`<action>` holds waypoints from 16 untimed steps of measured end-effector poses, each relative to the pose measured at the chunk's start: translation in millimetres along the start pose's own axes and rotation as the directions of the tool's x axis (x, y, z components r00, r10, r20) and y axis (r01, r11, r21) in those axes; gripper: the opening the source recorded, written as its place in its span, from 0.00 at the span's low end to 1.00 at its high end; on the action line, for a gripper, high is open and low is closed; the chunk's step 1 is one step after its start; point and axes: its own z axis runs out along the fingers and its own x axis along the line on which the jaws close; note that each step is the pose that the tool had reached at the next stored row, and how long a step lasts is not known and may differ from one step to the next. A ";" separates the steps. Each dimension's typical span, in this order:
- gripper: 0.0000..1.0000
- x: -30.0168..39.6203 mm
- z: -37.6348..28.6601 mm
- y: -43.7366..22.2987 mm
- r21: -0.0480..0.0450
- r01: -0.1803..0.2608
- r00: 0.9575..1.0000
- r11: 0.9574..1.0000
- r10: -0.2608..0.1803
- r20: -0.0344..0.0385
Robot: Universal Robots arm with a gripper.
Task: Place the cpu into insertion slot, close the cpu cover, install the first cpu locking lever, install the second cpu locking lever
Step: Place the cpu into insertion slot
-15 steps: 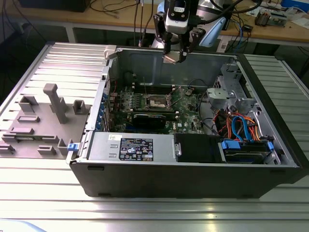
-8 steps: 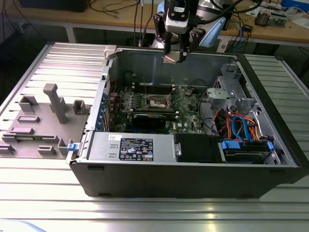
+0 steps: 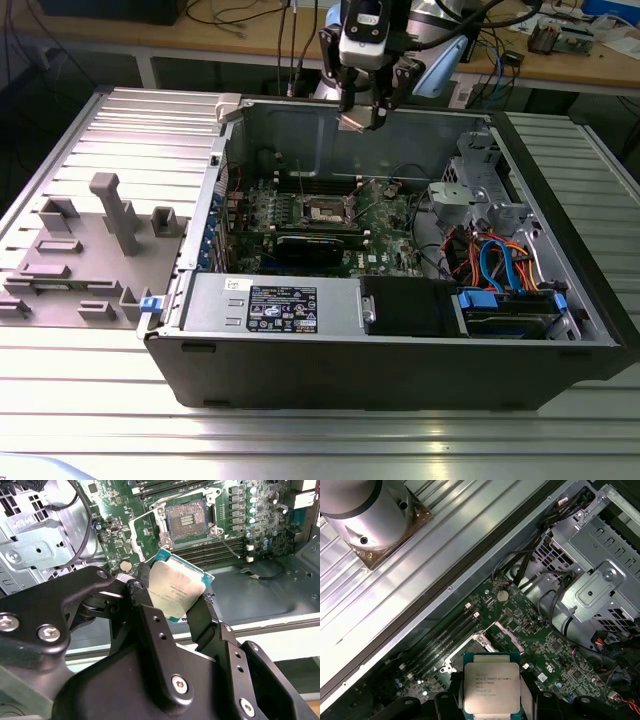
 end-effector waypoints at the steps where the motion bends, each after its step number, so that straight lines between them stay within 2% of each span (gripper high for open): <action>1: 0.54 0.0 0.0 0.0 0.000 -0.004 1.000 1.000 0.004 0.000; 16: 0.54 0.0 0.1 0.0 0.000 -0.019 1.000 1.000 0.019 0.002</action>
